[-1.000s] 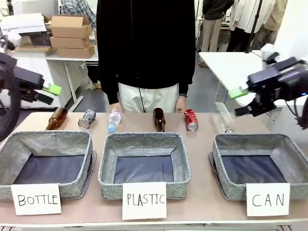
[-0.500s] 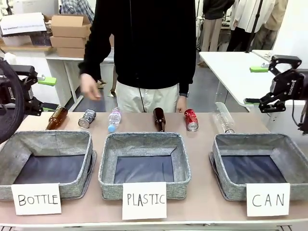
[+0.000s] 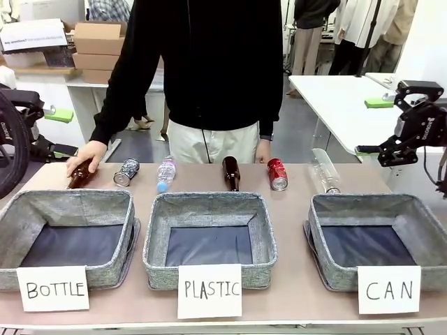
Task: Sort the can waste into the basket.
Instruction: Pick up the can waste from the table and place it in the right Fabric basket.
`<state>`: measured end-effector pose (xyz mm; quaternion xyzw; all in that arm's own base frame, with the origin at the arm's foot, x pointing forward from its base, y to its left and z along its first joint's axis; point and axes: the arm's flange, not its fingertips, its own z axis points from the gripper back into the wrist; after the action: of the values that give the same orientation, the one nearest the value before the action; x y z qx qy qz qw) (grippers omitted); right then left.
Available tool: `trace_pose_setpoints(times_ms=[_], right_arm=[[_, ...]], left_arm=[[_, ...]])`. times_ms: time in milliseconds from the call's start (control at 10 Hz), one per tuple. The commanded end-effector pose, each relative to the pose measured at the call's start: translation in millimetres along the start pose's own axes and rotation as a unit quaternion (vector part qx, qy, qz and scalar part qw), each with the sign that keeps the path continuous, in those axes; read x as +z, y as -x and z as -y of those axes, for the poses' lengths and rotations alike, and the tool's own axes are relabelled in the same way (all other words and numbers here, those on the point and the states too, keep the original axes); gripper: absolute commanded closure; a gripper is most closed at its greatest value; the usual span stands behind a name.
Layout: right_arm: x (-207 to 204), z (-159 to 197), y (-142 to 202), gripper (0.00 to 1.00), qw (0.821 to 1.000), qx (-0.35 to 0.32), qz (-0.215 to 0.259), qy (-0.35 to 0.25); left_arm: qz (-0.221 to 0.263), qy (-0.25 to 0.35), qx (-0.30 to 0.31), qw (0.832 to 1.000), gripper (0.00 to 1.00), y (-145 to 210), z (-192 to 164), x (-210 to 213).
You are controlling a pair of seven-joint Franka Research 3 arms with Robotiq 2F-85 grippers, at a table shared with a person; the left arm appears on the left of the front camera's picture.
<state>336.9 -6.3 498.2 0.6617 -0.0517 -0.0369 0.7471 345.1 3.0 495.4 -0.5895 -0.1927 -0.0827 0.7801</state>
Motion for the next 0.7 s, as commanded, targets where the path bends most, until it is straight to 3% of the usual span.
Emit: trace_pose_setpoints(times_ms=[0, 300, 400, 500, 600], right_arm=[[2, 0, -2, 0.00, 1.000, 0.016, -0.003, 0.001], [2, 1, 0, 0.00, 1.000, 0.000, 0.002, 0.001], [-41, -6, -24, 0.00, 0.977, 0.034, 0.023, 0.208], [-84, -4, -48, 0.00, 0.947, 0.066, -0.022, 0.314], [-111, 3, -70, 0.00, 0.907, 0.090, -0.030, 0.411]], left_arm=[[0.005, 0.013, -0.011, 1.000, 0.00, -1, -2, -3], [0.005, 0.013, -0.011, 1.000, 0.00, -1, -2, -3], [0.005, 0.013, -0.011, 1.000, 0.00, -1, -2, -3], [0.005, 0.013, -0.011, 1.000, 0.00, -1, -2, -3], [0.005, 0.013, -0.011, 1.000, 0.00, -1, -2, -3]])
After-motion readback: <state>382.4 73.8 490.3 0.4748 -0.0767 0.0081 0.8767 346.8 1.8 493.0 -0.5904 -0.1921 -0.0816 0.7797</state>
